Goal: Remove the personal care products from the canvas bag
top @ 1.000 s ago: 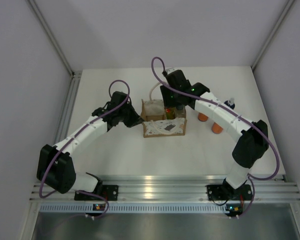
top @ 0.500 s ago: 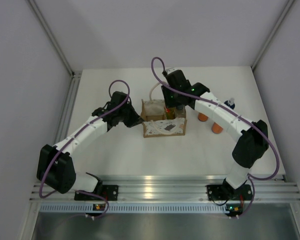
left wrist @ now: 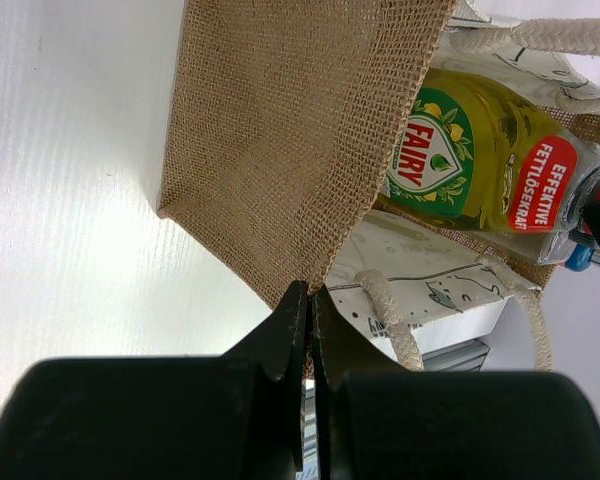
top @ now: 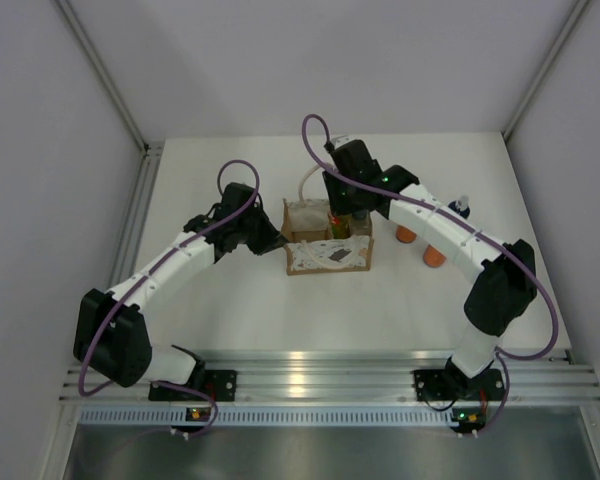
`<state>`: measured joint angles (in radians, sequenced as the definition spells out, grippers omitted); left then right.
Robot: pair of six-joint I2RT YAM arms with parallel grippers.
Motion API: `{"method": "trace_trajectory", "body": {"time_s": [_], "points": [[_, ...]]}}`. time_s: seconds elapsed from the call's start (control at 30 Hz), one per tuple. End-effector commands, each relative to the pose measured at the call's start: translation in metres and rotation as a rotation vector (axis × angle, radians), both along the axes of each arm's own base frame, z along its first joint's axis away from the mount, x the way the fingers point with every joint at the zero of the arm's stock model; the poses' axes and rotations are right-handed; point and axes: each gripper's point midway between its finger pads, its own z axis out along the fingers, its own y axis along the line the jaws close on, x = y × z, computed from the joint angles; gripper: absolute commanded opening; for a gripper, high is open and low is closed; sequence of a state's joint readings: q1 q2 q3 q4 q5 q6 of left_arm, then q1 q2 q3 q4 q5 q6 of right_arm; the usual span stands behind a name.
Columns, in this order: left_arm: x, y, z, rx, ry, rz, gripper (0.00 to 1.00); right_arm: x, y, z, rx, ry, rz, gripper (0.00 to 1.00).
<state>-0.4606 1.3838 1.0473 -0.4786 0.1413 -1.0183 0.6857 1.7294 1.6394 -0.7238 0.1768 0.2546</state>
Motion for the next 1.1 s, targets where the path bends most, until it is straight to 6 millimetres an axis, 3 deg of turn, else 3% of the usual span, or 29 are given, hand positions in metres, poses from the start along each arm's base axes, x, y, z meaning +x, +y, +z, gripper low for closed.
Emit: {"method": "trace_trajectory", "body": {"time_s": [0.0, 0.17, 0.27, 0.4, 0.5, 0.57, 0.6, 0.9, 1.07], "points": [[0.006, 0.005, 0.008, 0.002, -0.042, 0.010, 0.00, -0.001, 0.010, 0.002, -0.002, -0.005, 0.024, 0.36], [0.007, 0.005, 0.008, 0.002, -0.043, 0.012, 0.00, -0.004, 0.009, -0.006, -0.015, 0.008, 0.024, 0.36], [0.007, 0.005, 0.009, 0.002, -0.043, 0.010, 0.00, -0.003, 0.008, -0.007, -0.018, 0.008, 0.024, 0.26], [0.007, 0.004, 0.009, 0.001, -0.043, 0.009, 0.00, -0.003, 0.009, -0.007, -0.023, 0.007, 0.029, 0.29], [0.008, 0.005, 0.008, 0.002, -0.043, 0.011, 0.00, -0.004, 0.010, -0.007, -0.022, 0.007, 0.033, 0.24], [0.008, 0.005, 0.009, 0.000, -0.044, 0.014, 0.00, -0.004, 0.012, -0.005, -0.018, 0.004, 0.040, 0.05], [0.008, 0.005, 0.009, 0.003, -0.044, 0.012, 0.00, -0.004, 0.014, 0.000, -0.009, -0.005, 0.046, 0.00], [0.008, 0.005, 0.009, 0.000, -0.045, 0.017, 0.00, -0.003, 0.029, 0.057, 0.072, -0.115, 0.062, 0.00], [0.007, 0.007, 0.008, 0.002, -0.043, 0.019, 0.00, -0.007, 0.033, 0.079, 0.089, -0.148, 0.093, 0.00]]}}
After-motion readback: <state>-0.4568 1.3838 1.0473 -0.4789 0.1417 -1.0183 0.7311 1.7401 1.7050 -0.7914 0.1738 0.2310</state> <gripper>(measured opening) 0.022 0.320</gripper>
